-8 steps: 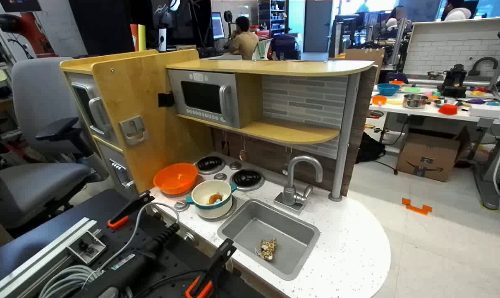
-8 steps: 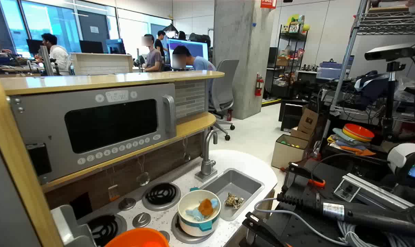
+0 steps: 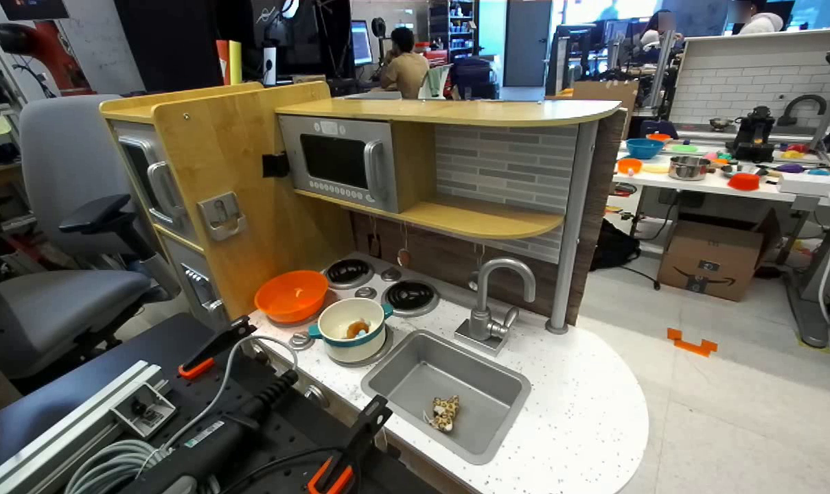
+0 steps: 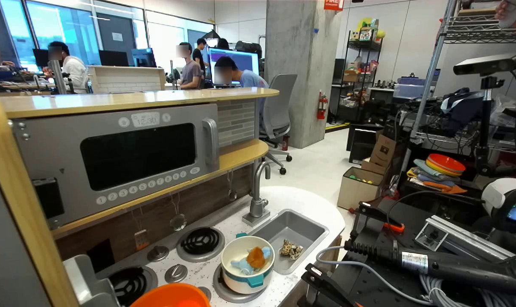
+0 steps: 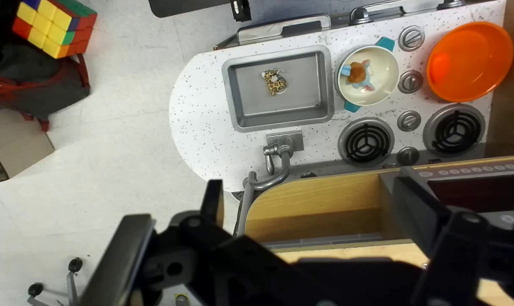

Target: Remove the beige object from the sink and put it in the orange bowl

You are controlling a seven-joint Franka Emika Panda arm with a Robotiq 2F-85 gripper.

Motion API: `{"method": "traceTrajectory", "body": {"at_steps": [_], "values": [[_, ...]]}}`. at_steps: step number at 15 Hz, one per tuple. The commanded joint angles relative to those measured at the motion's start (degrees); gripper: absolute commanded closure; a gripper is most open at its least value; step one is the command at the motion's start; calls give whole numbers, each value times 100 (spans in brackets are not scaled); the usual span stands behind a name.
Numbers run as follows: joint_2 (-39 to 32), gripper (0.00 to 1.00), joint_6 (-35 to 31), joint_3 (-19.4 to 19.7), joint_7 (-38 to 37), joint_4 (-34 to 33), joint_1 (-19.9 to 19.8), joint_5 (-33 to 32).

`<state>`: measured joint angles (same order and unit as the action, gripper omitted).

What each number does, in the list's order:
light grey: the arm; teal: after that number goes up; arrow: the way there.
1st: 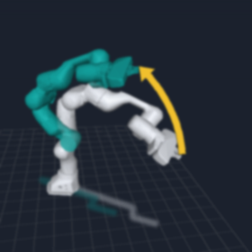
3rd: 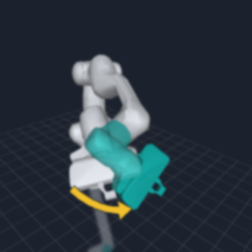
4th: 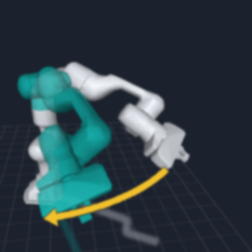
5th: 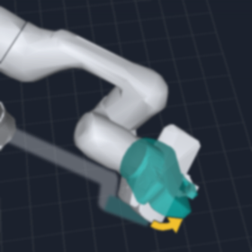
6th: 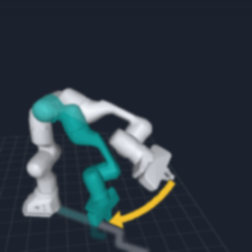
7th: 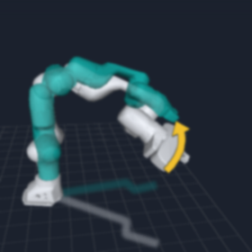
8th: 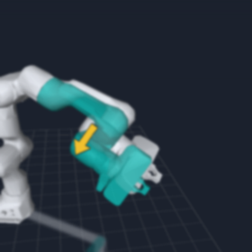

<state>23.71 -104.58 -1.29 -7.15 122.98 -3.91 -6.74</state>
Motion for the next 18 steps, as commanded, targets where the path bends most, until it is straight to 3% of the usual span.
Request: {"method": "traceTrajectory", "body": {"at_steps": [1, 14, 18], "values": [[-5, 0, 15, 36, -11, -14, 43, -15], [-5, 0, 15, 36, -11, -14, 43, -15], [-117, 0, -247, 109, 114, 96, 63, 63]]}}
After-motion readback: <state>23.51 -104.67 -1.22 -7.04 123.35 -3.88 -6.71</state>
